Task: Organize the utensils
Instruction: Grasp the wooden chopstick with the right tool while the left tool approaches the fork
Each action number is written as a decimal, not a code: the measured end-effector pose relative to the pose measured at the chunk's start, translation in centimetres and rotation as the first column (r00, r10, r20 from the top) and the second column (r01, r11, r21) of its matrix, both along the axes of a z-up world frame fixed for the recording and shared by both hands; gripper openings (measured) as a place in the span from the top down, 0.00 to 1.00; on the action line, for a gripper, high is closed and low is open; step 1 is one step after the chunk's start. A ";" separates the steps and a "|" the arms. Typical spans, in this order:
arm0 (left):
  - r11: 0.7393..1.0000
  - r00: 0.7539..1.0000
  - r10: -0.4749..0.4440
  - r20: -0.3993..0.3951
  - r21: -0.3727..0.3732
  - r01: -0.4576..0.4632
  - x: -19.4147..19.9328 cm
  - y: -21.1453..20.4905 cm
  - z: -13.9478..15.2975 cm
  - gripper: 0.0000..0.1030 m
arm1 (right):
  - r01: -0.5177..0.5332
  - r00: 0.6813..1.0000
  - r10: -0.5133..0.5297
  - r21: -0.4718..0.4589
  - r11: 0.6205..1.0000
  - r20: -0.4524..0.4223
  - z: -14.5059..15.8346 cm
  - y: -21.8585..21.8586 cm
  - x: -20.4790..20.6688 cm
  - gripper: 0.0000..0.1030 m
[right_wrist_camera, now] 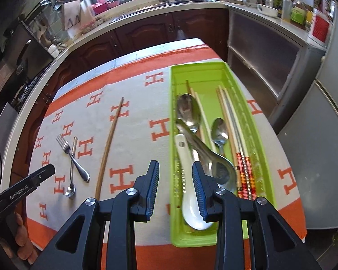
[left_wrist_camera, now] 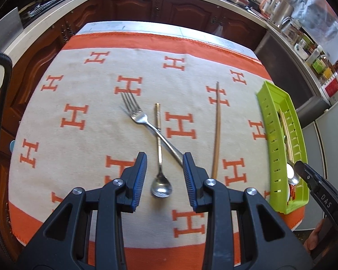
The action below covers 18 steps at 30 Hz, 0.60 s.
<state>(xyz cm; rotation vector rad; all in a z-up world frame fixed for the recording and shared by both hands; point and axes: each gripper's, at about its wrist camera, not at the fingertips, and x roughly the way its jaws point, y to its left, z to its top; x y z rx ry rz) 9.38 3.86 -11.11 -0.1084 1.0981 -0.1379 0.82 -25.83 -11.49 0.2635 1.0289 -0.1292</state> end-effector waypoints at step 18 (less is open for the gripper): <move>0.990 0.994 0.075 -0.073 -0.113 -0.083 2.5 6.4 -2.8 0.72 | -0.238 0.969 0.243 0.081 0.968 -0.050 -2.8 7.5 7.5 0.70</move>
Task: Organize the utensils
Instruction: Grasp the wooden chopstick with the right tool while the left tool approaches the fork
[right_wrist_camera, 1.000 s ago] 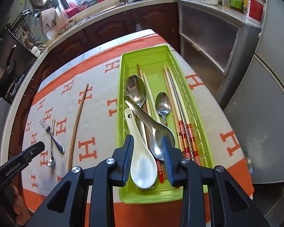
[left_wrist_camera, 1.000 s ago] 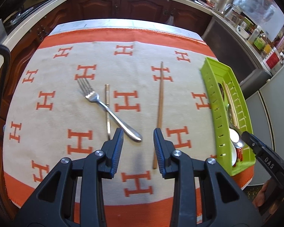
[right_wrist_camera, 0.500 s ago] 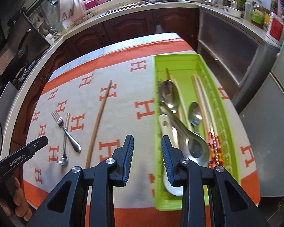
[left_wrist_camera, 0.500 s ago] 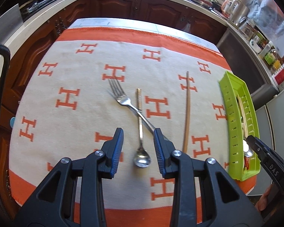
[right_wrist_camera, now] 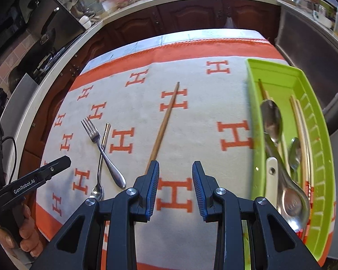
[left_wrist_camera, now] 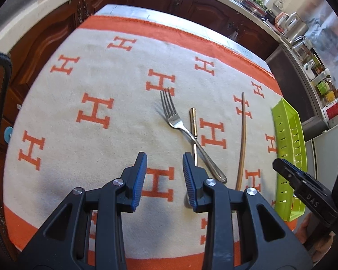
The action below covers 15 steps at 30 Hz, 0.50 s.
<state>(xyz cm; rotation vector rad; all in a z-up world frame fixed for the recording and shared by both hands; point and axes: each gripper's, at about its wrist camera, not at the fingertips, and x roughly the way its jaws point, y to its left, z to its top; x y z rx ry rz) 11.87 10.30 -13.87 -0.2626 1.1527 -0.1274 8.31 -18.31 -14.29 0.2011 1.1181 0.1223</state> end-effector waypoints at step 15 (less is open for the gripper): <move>0.968 0.993 -0.007 -0.122 -0.250 -0.024 3.9 0.2 -3.9 0.72 | -0.126 0.992 0.126 -0.208 0.970 -0.013 -5.2 6.4 4.8 0.76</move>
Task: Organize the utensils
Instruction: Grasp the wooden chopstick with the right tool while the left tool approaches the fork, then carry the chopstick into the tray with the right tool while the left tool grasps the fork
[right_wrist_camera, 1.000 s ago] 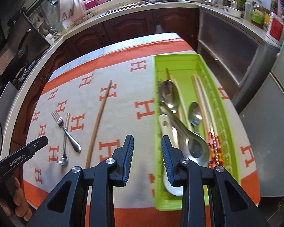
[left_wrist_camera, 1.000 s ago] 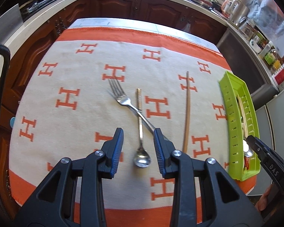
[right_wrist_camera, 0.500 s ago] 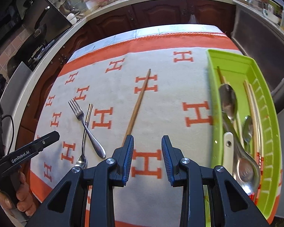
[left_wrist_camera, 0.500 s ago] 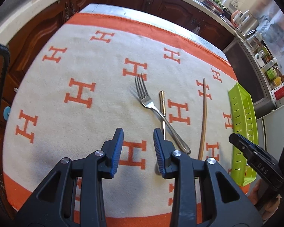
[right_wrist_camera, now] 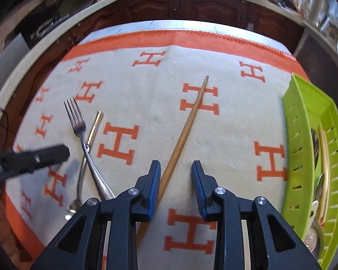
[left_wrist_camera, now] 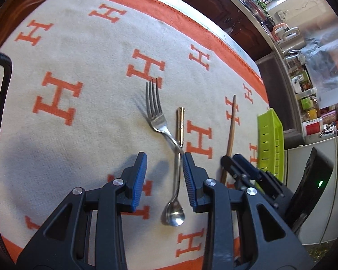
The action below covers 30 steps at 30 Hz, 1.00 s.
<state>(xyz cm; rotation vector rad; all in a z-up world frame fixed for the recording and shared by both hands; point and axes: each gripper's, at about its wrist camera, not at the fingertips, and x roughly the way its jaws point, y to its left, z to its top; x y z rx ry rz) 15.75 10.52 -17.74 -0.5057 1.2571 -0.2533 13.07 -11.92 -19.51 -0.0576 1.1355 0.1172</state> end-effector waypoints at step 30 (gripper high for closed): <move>0.959 0.979 0.126 -0.160 0.272 -0.079 6.0 -6.3 -0.2 0.91 | 0.082 0.996 -0.068 0.236 0.968 -0.064 1.2 -5.0 -2.3 0.94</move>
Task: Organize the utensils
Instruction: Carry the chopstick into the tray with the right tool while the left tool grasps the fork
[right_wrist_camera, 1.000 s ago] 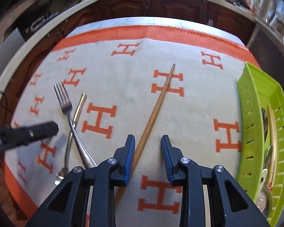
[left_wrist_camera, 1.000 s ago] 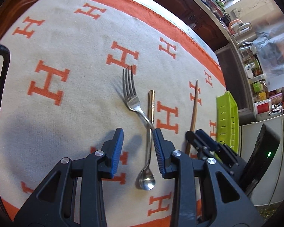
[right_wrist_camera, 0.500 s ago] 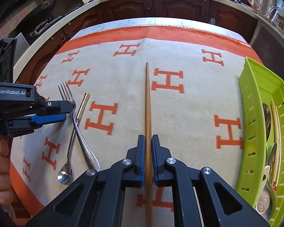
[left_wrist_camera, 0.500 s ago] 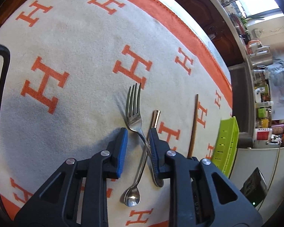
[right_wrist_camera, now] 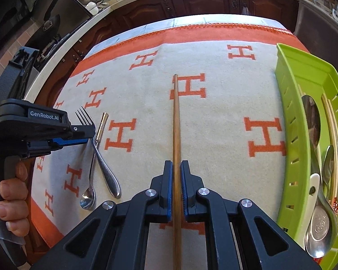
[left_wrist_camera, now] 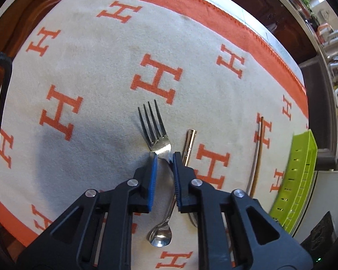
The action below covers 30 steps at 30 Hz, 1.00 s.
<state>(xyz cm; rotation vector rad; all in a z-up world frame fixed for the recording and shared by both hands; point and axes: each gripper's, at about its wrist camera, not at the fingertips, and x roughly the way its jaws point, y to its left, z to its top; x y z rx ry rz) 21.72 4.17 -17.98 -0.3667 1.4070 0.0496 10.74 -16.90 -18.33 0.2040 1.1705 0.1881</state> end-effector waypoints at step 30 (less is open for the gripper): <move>0.987 0.989 -0.138 0.057 0.090 0.133 -5.6 -1.7 1.3 0.98 | 0.057 0.995 -0.066 0.118 0.991 0.072 4.8 -4.3 -4.9 0.94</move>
